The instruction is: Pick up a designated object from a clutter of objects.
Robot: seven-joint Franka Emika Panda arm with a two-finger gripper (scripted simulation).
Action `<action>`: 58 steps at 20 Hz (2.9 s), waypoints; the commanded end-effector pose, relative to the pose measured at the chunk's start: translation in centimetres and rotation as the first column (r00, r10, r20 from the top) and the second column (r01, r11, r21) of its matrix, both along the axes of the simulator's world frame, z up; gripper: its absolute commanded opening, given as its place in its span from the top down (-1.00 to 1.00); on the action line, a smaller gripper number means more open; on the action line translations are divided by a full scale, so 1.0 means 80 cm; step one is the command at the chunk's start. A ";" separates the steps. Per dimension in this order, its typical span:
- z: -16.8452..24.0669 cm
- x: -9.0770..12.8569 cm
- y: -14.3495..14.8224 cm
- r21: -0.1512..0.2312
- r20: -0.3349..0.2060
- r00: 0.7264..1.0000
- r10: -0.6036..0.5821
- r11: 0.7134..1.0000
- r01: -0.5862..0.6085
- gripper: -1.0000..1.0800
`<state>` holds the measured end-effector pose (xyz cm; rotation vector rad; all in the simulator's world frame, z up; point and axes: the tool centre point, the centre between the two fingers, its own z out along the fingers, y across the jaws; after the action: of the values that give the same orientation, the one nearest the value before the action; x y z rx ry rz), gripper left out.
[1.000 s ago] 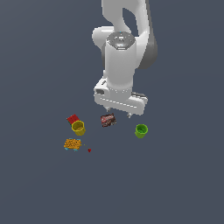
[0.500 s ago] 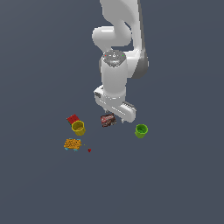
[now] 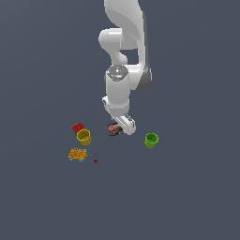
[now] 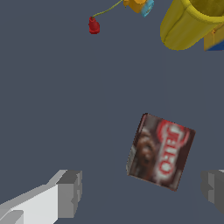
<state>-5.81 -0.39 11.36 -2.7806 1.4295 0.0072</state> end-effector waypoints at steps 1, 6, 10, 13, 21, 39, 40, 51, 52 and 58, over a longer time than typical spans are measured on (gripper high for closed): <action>-0.014 -0.011 -0.005 -0.003 -0.001 0.997 -0.075 0.997 0.075 -0.92; -0.036 -0.030 -0.014 -0.008 -0.003 0.980 -0.198 0.980 0.198 -0.92; -0.048 -0.041 -0.019 -0.011 -0.003 0.963 -0.269 0.963 0.268 -0.92; -0.054 -0.047 -0.021 -0.013 -0.003 0.952 -0.305 0.952 0.305 -0.92; -0.059 -0.053 -0.024 -0.015 -0.003 0.942 -0.336 0.942 0.336 -0.92; -0.117 -0.055 -0.024 -0.015 -0.003 0.940 -0.340 0.940 0.340 -0.92; -0.118 -0.055 -0.024 -0.015 -0.003 0.940 -0.340 0.940 0.340 -0.92; -0.118 -0.055 -0.024 -0.015 -0.003 0.940 -0.340 0.940 0.340 1.00; -0.117 -0.054 -0.023 -0.015 -0.001 0.941 -0.340 0.940 0.340 1.00; -0.108 -0.054 -0.016 -0.015 -0.001 0.941 -0.340 0.940 0.340 1.00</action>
<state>-10.13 -1.93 2.43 -2.5031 1.8968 -0.0013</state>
